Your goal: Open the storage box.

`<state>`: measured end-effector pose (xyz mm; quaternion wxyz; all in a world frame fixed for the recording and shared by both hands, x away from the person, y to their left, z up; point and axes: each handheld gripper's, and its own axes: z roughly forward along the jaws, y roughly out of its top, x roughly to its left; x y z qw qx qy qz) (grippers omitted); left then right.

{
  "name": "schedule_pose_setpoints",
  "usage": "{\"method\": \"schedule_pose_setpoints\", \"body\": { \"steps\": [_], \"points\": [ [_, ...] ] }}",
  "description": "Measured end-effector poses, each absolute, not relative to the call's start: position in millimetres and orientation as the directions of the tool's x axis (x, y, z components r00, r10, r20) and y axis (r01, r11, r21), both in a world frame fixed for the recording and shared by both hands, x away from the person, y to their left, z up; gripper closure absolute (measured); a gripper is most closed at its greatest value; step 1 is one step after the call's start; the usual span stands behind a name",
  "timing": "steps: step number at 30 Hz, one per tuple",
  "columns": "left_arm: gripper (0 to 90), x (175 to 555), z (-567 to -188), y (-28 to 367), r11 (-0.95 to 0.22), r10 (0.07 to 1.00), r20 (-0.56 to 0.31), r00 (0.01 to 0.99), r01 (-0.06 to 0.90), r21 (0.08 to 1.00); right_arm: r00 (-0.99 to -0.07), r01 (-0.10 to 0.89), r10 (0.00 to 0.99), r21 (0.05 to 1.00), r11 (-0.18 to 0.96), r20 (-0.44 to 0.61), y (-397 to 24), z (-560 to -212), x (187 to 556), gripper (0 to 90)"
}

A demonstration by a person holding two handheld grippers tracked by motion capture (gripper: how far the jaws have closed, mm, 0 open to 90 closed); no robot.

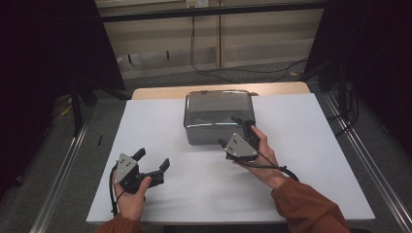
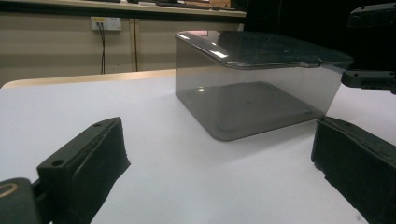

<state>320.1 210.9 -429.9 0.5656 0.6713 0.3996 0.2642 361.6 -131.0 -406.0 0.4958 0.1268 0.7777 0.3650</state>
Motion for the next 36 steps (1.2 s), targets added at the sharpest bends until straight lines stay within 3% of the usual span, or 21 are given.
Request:
{"method": "schedule_pose_setpoints", "body": {
  "steps": [4, 16, 27, 36],
  "points": [
    [3.0, 320.0, -429.9, 211.0, -0.047, 0.835, -0.093, 0.543, 0.238, 0.97, -0.423, -0.201, 0.477, 0.594, 0.779, -0.77, -124.1, -408.6, 361.4, 22.4],
    [3.0, 320.1, -430.3, 212.4, -0.051, 0.837, -0.089, 0.54, 0.24, 0.969, -0.319, -0.242, 0.293, 0.376, 0.895, -0.901, -110.1, -415.3, 361.1, 37.4],
    [3.0, 319.0, -430.3, 214.0, -0.046, 0.837, -0.095, 0.538, 0.243, 0.969, -0.293, -0.233, 0.192, 0.265, 0.936, -0.937, -105.1, -424.1, 363.5, 53.3],
    [3.0, 318.0, -429.6, 210.9, -0.091, 0.837, -0.051, 0.545, 0.23, 0.969, -0.263, -0.232, 0.147, 0.211, 0.95, -0.954, -102.1, -429.6, 366.3, 64.4]
  ]
}}
